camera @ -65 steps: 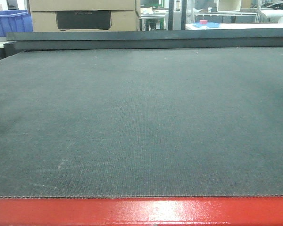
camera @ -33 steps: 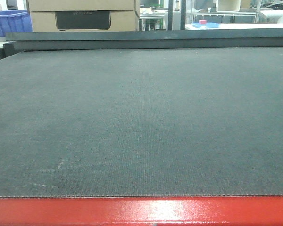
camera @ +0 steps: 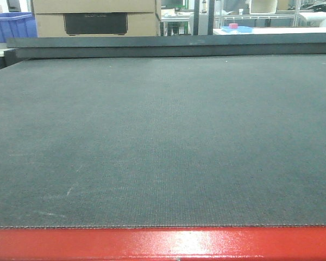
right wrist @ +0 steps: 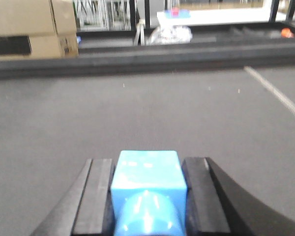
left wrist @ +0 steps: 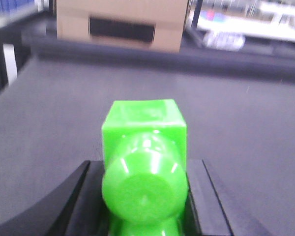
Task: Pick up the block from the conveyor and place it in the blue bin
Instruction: 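Lift both held blocks up off the conveyor belt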
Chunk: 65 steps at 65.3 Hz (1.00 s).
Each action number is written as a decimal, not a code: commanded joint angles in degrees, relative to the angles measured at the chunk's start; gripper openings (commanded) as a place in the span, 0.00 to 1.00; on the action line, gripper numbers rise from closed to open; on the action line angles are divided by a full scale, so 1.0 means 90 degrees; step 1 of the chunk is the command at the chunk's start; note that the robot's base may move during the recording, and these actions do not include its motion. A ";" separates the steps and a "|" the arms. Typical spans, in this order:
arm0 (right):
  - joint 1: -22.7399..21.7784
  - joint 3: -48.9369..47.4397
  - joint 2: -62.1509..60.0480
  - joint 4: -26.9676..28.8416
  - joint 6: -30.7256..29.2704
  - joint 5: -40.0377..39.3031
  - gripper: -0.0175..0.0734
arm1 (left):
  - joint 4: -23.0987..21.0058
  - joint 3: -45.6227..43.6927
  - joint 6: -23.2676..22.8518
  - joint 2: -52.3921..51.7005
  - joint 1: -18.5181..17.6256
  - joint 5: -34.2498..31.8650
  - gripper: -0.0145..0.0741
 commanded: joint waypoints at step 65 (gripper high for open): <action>0.1108 -0.0001 -0.0089 0.0322 -0.0938 -0.1067 0.01 | 0.0009 0.0017 0.0020 -0.1036 0.0014 -0.0018 0.04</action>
